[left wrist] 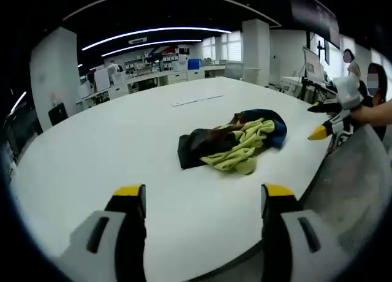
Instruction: Fold the garment on the visible template until the final outline fits inside the template.
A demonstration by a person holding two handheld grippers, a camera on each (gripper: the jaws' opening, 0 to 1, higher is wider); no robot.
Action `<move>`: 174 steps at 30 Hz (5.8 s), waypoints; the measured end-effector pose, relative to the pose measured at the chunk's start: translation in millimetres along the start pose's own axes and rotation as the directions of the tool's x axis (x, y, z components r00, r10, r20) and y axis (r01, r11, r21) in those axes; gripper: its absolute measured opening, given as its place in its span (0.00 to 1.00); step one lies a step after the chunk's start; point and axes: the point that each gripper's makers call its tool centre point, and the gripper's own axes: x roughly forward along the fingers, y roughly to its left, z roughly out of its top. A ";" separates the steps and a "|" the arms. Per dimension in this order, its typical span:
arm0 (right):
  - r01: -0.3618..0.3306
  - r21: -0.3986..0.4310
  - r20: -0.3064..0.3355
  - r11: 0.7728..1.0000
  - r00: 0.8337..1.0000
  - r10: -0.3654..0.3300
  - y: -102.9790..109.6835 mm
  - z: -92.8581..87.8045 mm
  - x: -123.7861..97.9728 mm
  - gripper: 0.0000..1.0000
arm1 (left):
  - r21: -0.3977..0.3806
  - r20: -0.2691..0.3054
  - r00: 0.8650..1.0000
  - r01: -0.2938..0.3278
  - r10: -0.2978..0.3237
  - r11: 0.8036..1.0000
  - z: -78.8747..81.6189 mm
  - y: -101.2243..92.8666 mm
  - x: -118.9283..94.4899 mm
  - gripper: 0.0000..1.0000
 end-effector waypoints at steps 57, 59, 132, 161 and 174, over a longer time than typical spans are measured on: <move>-0.079 0.106 0.066 0.991 0.995 0.073 9.9 9.9 5.6 1.00 | -0.100 -0.003 0.996 0.093 -0.094 0.991 7.7 -0.5 10.5 0.67; -0.096 0.067 0.059 0.993 0.994 0.092 9.9 12.2 7.5 1.00 | -0.098 0.002 0.996 0.088 -0.088 0.991 10.6 0.6 10.0 0.62; -0.246 0.040 0.010 0.969 0.969 0.245 -37.0 78.9 74.1 0.00 | -0.255 -0.051 0.957 0.265 -0.287 0.930 61.4 3.3 178.7 0.18; -0.201 0.065 0.057 0.978 0.979 0.197 -47.8 87.2 57.2 0.00 | -0.297 -0.050 0.953 0.272 -0.300 0.915 75.5 5.2 165.0 0.00; -0.222 0.132 0.288 0.966 0.941 0.177 -56.5 160.3 -3.1 0.00 | -0.261 0.190 0.969 0.207 -0.160 0.943 144.9 54.8 74.5 0.00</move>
